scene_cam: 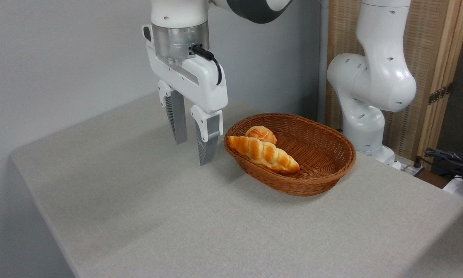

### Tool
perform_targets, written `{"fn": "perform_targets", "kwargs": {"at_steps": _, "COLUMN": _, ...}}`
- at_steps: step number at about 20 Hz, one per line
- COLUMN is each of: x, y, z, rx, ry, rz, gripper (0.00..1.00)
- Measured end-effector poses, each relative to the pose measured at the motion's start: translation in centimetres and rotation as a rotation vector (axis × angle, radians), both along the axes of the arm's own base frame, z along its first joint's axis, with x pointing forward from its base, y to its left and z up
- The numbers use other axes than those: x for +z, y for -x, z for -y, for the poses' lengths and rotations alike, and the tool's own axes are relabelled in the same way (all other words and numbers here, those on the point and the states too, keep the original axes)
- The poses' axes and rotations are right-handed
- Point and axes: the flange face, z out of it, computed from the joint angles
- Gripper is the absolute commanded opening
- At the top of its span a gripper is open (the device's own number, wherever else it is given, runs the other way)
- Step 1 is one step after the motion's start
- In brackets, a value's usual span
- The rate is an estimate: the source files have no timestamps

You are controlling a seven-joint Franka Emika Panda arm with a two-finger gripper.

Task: Put bread into the basket

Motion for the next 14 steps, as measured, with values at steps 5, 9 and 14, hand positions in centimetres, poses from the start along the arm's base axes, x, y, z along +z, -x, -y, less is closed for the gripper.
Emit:
{"fn": "perform_targets", "kwargs": {"at_steps": 5, "x": -0.50, "y": -0.28, "z": -0.19, "rx": -0.021, "ry": -0.079, "rz": -0.006, "gripper": 1.00}}
{"fn": "perform_targets", "kwargs": {"at_steps": 9, "x": -0.33, "y": -0.41, "z": -0.07, "rx": 0.003, "ry": -0.078, "rz": -0.003, "gripper": 1.00}}
{"fn": "perform_targets", "kwargs": {"at_steps": 14, "x": 0.16, "y": -0.71, "z": 0.25, "rx": 0.076, "ry": -0.056, "rz": 0.004, "gripper": 1.00}}
